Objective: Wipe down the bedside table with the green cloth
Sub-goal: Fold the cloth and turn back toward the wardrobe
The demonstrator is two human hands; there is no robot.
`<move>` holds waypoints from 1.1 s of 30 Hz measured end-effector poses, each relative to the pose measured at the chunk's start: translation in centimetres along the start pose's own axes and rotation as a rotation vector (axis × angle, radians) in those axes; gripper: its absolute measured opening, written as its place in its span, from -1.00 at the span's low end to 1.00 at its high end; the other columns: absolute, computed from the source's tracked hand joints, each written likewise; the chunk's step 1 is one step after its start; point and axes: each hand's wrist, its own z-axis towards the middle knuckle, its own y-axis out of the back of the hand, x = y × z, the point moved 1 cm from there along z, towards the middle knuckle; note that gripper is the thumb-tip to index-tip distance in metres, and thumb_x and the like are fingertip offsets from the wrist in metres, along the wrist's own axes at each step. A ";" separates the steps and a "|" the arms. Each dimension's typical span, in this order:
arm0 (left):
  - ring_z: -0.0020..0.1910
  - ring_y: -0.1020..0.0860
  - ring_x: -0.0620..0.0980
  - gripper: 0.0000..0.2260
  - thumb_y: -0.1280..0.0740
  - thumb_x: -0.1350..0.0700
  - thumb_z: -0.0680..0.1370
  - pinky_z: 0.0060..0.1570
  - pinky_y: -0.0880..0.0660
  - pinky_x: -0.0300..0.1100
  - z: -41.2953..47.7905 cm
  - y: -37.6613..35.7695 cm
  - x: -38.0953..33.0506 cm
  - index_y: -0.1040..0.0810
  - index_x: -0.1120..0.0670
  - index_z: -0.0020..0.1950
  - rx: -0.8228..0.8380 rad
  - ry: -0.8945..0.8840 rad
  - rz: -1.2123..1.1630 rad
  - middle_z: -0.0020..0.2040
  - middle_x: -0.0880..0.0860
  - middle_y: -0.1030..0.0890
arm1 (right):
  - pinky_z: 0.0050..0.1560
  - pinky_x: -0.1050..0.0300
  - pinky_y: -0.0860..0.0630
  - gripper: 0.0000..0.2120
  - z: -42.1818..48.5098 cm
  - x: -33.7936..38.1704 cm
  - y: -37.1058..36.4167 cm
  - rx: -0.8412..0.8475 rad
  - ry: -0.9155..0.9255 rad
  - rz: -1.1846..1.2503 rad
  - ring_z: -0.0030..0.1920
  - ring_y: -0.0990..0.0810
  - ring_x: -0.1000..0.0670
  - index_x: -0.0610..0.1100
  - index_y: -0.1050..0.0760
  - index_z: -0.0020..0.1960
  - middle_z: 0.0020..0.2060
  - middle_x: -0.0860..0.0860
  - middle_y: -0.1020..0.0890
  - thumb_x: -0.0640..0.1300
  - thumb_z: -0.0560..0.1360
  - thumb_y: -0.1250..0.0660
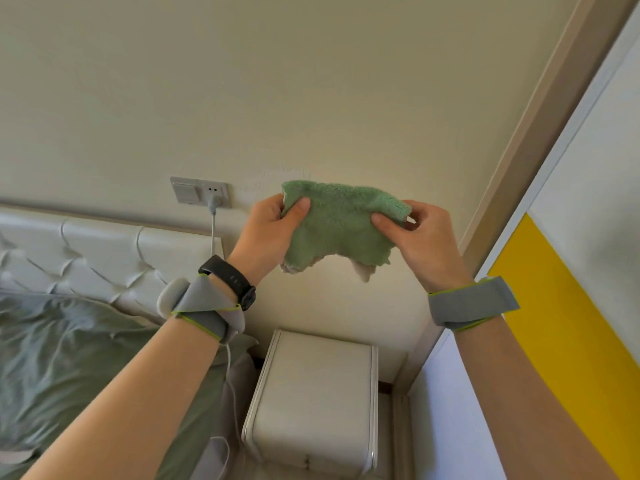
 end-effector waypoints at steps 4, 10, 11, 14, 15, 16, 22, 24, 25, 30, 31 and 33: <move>-0.14 -0.64 -0.14 -0.83 -0.18 0.11 0.63 -0.12 -0.59 -0.23 -2.9 -1.0 -0.3 -0.56 0.02 -0.04 0.015 0.067 -0.023 -0.07 -0.04 -0.65 | -0.13 0.20 -0.54 -0.95 -2.7 0.2 1.2 0.021 -0.012 0.012 -0.17 -0.59 0.07 -0.15 -0.59 -0.10 -0.20 -0.06 -0.64 -0.26 0.48 -0.36; -0.04 -0.62 0.10 -0.81 -0.16 0.09 0.64 0.05 -0.55 0.04 -11.8 -1.1 -1.1 -0.56 0.07 -0.03 0.042 0.185 -0.177 -0.04 0.09 -0.64 | 0.00 0.06 -0.52 -0.91 -12.2 2.3 0.8 -0.014 -0.042 0.004 -0.07 -0.56 0.06 -0.14 -0.53 0.00 -0.12 -0.01 -0.60 -0.21 0.55 -0.25; -0.04 -0.61 0.10 -0.81 -0.16 0.08 0.64 0.04 -0.55 0.04 -14.3 -0.6 -1.3 -0.55 0.07 -0.04 0.039 0.187 -0.183 -0.05 0.09 -0.64 | 0.02 0.13 -0.53 -0.90 -15.0 3.2 0.5 -0.029 -0.045 0.016 -0.06 -0.58 0.10 -0.09 -0.53 0.02 -0.10 0.04 -0.62 -0.20 0.56 -0.25; -0.13 -0.63 0.02 -0.80 -0.15 0.05 0.64 -0.07 -0.59 -0.05 -22.9 1.2 -1.6 -0.54 0.03 -0.06 0.066 0.160 -0.195 -0.10 0.03 -0.64 | 0.05 0.20 -0.55 -0.89 -24.6 6.6 -0.6 -0.108 -0.012 -0.006 -0.01 -0.60 0.16 0.02 -0.51 0.03 -0.06 0.11 -0.62 -0.15 0.57 -0.24; -0.15 -0.64 -0.01 -0.80 -0.15 0.04 0.64 -0.12 -0.61 -0.09 -26.9 2.0 -1.8 -0.54 0.03 -0.05 0.089 0.164 -0.196 -0.10 0.03 -0.65 | 0.05 0.19 -0.55 -0.89 -29.2 7.9 -0.9 -0.142 -0.002 -0.040 0.00 -0.60 0.14 0.01 -0.50 0.03 -0.06 0.11 -0.62 -0.15 0.57 -0.24; -0.14 -0.65 -0.03 -0.79 -0.15 0.03 0.64 -0.15 -0.62 -0.12 -28.0 2.0 -1.7 -0.55 0.03 -0.03 0.080 0.162 -0.217 -0.08 0.03 -0.66 | 0.04 0.20 -0.54 -0.90 -30.3 8.4 -0.9 -0.153 0.013 -0.059 0.00 -0.60 0.13 -0.02 -0.50 0.04 -0.07 0.10 -0.61 -0.14 0.57 -0.24; 0.00 -0.67 0.04 -0.79 -0.18 0.03 0.63 -0.06 -0.62 -0.07 -44.9 4.2 -3.3 -0.55 0.08 0.12 0.218 0.219 -0.342 0.07 0.10 -0.67 | -0.10 0.30 -0.49 -0.90 -48.3 15.1 -1.3 -0.372 0.042 -0.259 -0.10 -0.57 0.19 -0.11 -0.50 0.02 -0.13 0.10 -0.60 -0.12 0.58 -0.23; 0.03 -0.66 0.08 -0.76 -0.19 0.02 0.62 0.00 -0.61 -0.04 -50.3 4.2 -4.8 -0.56 0.12 0.13 0.274 0.248 -0.347 0.08 0.14 -0.66 | -0.12 0.17 -0.51 -0.87 -53.8 17.9 -0.5 -0.414 0.015 -0.345 -0.13 -0.57 0.10 -0.16 -0.50 0.00 -0.15 0.01 -0.62 -0.12 0.58 -0.23; 0.02 -0.66 0.09 -0.75 -0.20 0.02 0.62 -0.01 -0.62 -0.03 -52.4 4.1 -5.3 -0.57 0.13 0.11 0.306 0.255 -0.339 0.07 0.14 -0.67 | -0.11 0.15 -0.50 -0.86 -56.0 18.8 0.0 -0.432 0.013 -0.380 -0.13 -0.57 0.07 -0.17 -0.51 0.00 -0.14 -0.03 -0.62 -0.12 0.57 -0.24; -0.06 -0.66 0.07 -0.78 -0.23 -0.01 0.60 -0.03 -0.62 -0.04 -61.6 3.2 -7.5 -0.58 0.10 -0.05 0.419 0.243 -0.256 -0.04 0.11 -0.68 | -0.23 0.28 -0.42 -0.82 -66.7 22.9 1.8 -0.557 0.017 -0.477 -0.22 -0.53 0.08 -0.25 -0.51 -0.01 -0.18 -0.09 -0.63 -0.14 0.57 -0.24; -0.03 -0.66 0.07 -0.79 -0.23 -0.01 0.60 0.00 -0.61 -0.03 -63.5 2.9 -7.8 -0.58 0.07 -0.05 0.435 0.241 -0.248 -0.02 0.10 -0.68 | -0.25 0.25 -0.40 -0.82 -68.9 23.6 2.3 -0.578 0.015 -0.489 -0.25 -0.52 0.06 -0.26 -0.50 -0.03 -0.21 -0.10 -0.62 -0.14 0.57 -0.24; 0.01 -0.66 0.05 -0.80 -0.23 -0.03 0.59 0.04 -0.60 -0.04 -66.8 2.5 -8.1 -0.58 0.05 -0.02 0.444 0.251 -0.221 0.01 0.08 -0.67 | -0.30 0.18 -0.37 -0.82 -72.7 24.7 2.9 -0.610 0.000 -0.482 -0.31 -0.47 0.01 -0.25 -0.47 -0.10 -0.30 -0.09 -0.57 -0.14 0.57 -0.23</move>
